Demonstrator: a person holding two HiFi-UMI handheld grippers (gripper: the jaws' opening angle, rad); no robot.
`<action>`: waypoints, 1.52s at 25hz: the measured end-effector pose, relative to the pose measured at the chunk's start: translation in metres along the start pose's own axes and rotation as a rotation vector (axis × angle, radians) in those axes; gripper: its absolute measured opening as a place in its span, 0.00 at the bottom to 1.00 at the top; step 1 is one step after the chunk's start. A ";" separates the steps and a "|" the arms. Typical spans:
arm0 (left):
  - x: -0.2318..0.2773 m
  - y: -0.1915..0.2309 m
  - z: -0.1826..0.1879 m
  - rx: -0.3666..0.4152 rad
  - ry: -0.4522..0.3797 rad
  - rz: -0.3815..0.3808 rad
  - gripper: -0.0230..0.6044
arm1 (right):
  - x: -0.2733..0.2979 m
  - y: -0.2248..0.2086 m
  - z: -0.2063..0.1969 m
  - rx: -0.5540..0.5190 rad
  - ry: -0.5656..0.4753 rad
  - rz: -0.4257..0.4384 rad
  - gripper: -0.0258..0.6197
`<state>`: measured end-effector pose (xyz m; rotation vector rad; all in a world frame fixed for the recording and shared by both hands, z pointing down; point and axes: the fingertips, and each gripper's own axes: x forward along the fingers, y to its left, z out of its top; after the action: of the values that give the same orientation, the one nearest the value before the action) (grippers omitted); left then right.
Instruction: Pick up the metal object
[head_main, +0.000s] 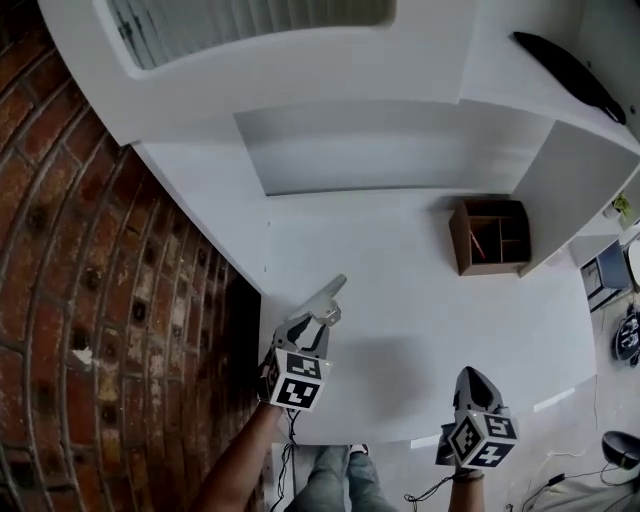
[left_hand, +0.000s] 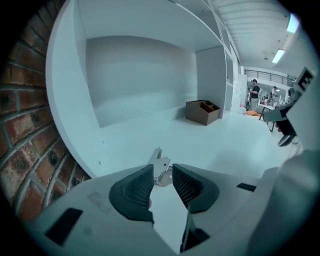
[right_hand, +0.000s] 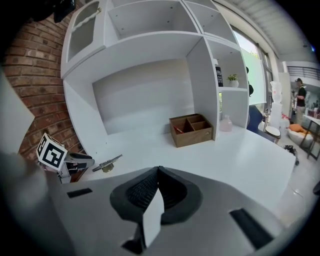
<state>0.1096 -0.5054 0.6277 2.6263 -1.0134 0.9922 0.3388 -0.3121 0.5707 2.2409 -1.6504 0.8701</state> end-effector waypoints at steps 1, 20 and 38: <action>0.004 0.000 0.001 0.035 0.004 0.005 0.22 | 0.002 -0.001 -0.003 0.003 0.005 -0.002 0.04; 0.053 -0.010 -0.009 0.468 0.152 0.097 0.22 | 0.019 -0.014 -0.045 0.047 0.067 -0.050 0.04; 0.067 -0.007 -0.010 0.548 0.201 0.159 0.14 | 0.009 -0.024 -0.054 0.065 0.072 -0.078 0.04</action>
<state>0.1460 -0.5330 0.6785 2.7914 -1.0288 1.7490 0.3450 -0.2841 0.6228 2.2716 -1.5143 0.9863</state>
